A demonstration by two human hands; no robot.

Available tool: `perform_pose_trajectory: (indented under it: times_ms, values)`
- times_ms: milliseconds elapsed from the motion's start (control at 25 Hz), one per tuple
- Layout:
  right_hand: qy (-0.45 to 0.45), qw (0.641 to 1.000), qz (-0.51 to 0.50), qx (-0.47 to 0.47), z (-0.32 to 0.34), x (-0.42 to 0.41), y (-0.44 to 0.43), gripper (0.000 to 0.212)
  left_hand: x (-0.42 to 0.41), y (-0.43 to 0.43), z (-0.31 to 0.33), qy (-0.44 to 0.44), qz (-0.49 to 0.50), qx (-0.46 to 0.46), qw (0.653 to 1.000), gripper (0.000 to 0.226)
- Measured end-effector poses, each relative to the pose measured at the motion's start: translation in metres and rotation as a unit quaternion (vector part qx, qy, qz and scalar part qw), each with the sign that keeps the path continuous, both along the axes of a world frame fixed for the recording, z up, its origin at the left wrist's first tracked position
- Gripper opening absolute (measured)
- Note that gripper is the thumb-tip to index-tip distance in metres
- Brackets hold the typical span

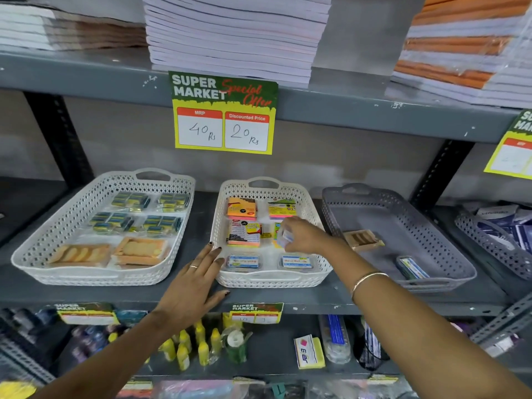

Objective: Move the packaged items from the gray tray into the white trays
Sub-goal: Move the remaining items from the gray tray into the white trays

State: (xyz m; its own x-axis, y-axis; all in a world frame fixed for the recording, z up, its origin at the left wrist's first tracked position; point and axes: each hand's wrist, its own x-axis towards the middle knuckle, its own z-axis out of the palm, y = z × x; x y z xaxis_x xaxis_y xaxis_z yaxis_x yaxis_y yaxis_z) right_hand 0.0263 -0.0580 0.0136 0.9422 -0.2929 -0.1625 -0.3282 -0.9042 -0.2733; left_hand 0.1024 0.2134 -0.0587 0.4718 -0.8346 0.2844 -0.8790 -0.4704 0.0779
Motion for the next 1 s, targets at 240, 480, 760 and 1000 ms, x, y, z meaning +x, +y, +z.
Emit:
perform_pose_trajectory:
  times_ms: [240,480,760,1000]
  values:
    - [0.132,0.986,0.054,-0.091,-0.018,-0.001,0.011,0.055,0.002,0.001,0.001,-0.013,0.003,0.032,0.999,0.072]
    - [0.145,0.987,0.039,-0.064,-0.016,-0.001,0.009,0.068,0.004,0.007,-0.008,-0.030,0.014,0.014,0.999,0.077]
    - [-0.120,0.969,-0.196,-0.095,0.009,-0.029,-0.033,0.038,0.011,0.029,-0.040,0.031,0.084,0.067,0.994,0.082]
    - [-0.009,0.937,-0.306,-0.169,-0.017,-0.066,-0.086,0.049,0.017,0.023,-0.045,-0.009,0.093,0.097,0.991,0.081]
